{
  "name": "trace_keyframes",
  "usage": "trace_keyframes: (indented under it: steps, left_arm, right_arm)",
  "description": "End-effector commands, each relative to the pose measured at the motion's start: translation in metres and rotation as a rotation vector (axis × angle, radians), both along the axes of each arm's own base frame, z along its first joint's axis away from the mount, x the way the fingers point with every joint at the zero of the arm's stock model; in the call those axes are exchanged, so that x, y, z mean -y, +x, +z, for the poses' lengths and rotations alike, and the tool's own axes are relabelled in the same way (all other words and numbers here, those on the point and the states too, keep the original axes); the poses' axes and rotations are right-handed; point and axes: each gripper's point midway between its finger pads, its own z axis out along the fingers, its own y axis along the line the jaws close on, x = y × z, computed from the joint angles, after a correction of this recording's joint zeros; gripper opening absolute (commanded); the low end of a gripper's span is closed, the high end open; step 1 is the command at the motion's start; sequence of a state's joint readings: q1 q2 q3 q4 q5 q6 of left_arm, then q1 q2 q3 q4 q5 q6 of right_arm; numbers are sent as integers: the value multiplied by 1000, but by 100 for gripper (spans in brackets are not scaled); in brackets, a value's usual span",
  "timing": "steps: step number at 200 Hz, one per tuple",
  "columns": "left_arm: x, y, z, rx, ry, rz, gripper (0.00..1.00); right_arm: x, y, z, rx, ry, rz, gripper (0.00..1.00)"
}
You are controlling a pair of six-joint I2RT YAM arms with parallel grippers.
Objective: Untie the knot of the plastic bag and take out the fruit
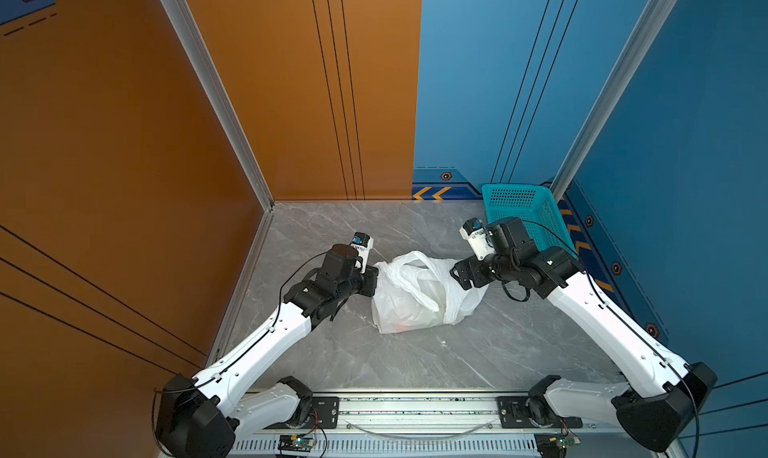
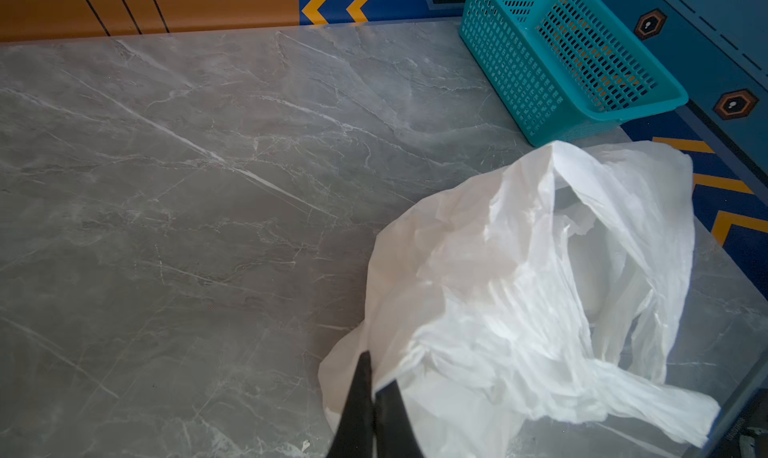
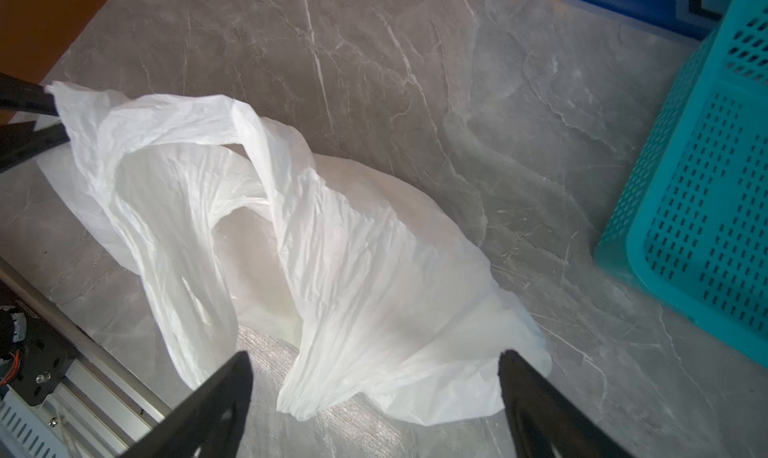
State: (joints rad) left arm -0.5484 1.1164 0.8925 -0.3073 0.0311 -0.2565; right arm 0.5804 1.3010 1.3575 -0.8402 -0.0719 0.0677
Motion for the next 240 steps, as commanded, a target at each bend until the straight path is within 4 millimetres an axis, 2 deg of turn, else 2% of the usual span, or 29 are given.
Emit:
trace_keyframes:
  steps: [1,30,39,76,87,112,127,134,146,158,175,178,184,206,214,218,240]
  left_arm:
    - [4,1,12,36,2,-23,0]
    - [5,0,13,42,2,-22,0]
    - [5,-1,12,44,2,-23,0]
    - [3,-4,9,46,4,-21,0]
    - [2,-5,8,45,6,-20,0]
    - [-2,-7,4,37,23,-12,0]
    - [-4,-8,3,31,34,-6,0]
    - [-5,-8,5,32,36,-3,7]
    - [-6,-8,11,38,31,6,35]
    - [-8,-7,20,53,17,20,62]
    - [-8,-8,41,91,-18,38,84]
    - [-8,-8,45,99,-24,42,92]
    - [-8,-8,53,117,-36,45,100]
    - [5,-13,81,167,-71,10,98]
    - [14,-15,79,162,-66,-14,98]
    - [20,-15,93,182,-83,-27,98]
    - [53,-15,94,155,-87,-91,98]
  right_arm:
    - [-19,24,-9,48,-74,5,97]
    - [-56,44,-23,37,-80,71,97]
    - [-62,50,-28,35,-95,73,97]
    - [-60,78,-46,60,-187,9,79]
    - [-59,82,-47,61,-189,0,69]
    - [-55,84,-43,62,-173,-8,31]
    - [-53,81,-35,68,-166,-7,15]
    - [-52,79,-33,67,-164,-5,10]
    - [-51,74,-28,57,-156,3,0]
    - [-50,68,-23,49,-147,10,0]
    - [-51,59,-14,40,-118,22,0]
    - [-51,58,-12,38,-111,21,0]
    - [-51,55,-9,33,-99,23,0]
    - [-53,47,3,23,-57,30,0]
    - [-55,44,6,19,-40,30,0]
    - [-56,43,8,16,-29,33,0]
    - [-60,39,14,5,-2,38,0]
